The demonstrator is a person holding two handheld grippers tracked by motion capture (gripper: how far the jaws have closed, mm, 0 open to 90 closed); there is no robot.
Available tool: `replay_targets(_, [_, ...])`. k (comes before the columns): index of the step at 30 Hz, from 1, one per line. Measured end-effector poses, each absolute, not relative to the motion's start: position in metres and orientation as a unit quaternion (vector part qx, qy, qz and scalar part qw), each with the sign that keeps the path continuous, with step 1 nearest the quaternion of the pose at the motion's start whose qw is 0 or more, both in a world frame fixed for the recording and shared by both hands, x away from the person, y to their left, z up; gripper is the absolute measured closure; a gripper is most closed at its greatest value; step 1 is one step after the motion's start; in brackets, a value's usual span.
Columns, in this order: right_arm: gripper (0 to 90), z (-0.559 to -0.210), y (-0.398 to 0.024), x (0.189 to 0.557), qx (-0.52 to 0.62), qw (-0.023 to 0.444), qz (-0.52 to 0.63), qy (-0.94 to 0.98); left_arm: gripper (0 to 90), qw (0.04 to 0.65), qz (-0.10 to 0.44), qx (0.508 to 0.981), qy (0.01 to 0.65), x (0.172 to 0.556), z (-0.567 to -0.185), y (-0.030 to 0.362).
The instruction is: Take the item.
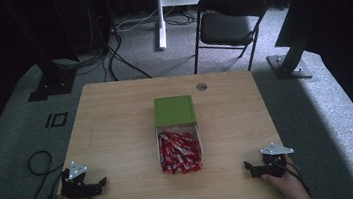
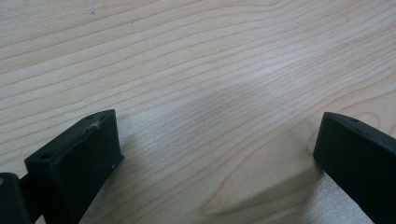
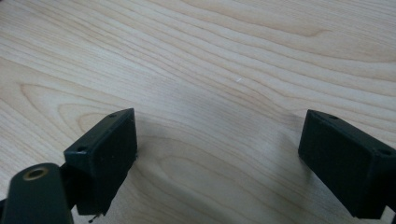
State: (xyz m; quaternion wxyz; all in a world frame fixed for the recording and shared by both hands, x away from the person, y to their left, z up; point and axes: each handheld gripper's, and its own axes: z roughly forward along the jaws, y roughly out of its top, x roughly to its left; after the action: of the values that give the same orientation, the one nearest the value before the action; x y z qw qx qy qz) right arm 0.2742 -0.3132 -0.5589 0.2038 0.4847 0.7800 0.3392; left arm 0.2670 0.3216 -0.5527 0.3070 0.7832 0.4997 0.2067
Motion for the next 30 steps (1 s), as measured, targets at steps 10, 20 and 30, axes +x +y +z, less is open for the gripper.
replay_targets(10, [11.2, -0.5589, -0.3132, 0.2742, 0.485, 0.204, 0.339, 0.78, 1.4, 0.308, 0.206, 0.783, 0.499, 0.267, -0.5528, 0.3219])
replay_targets(20, [11.3, -0.5589, -0.3134, 0.2743, 0.483, 0.203, 0.34, 0.781, 1.4, 0.308, 0.206, 0.783, 0.499, 0.2671, -0.5528, 0.3219])
replay_targets(30, [14.9, -0.5569, -0.3121, 0.2772, 0.502, 0.21, 0.336, 0.769, 1.4, 0.308, 0.206, 0.783, 0.499, 0.2671, -0.5528, 0.3219])
